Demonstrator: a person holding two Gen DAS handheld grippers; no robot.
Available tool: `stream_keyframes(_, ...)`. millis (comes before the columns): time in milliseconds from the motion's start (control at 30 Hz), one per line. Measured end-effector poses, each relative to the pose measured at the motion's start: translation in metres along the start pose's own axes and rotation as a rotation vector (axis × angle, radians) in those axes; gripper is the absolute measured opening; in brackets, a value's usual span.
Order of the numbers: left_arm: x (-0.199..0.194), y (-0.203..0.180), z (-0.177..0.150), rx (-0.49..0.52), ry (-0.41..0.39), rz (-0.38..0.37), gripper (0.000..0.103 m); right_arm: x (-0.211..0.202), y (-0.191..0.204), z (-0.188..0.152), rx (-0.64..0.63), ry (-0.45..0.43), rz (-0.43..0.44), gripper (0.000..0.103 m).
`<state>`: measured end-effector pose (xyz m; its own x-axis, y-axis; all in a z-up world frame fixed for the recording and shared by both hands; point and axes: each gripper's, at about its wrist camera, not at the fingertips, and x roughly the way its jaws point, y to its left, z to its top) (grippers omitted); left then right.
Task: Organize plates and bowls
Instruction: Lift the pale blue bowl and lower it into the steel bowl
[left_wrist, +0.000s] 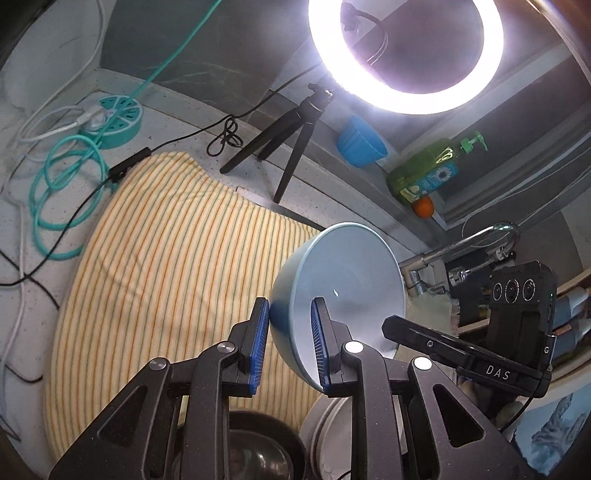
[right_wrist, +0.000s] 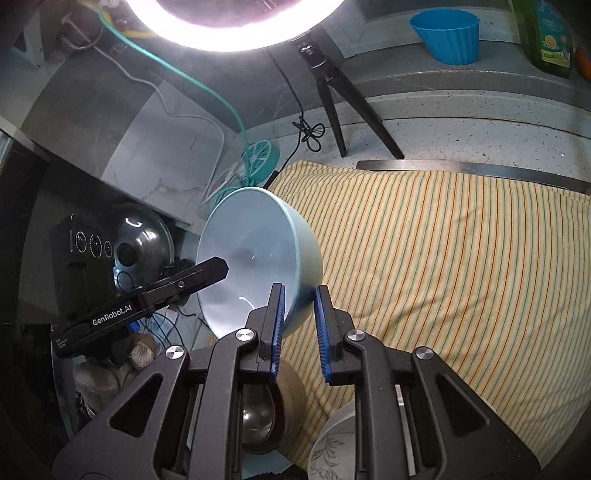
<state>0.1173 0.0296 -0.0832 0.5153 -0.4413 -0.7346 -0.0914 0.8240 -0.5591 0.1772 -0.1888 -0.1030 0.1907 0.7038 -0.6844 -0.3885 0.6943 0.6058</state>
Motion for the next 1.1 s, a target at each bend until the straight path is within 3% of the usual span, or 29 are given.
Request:
stream_keyframes(700, -0.067, 0.025, -0.078, -0.069, -0.009, 0.01, 0.02, -0.004, 0.056, -0.074, -0.039, 0.132, 0.063, 0.017)
stream_keyframes(1100, -0.059, 0.047, -0.111, -0.117, 0.046, 0.046, 0.02, 0.021, 0.053, -0.107, -0.034, 0.217, 0.044, 0.017)
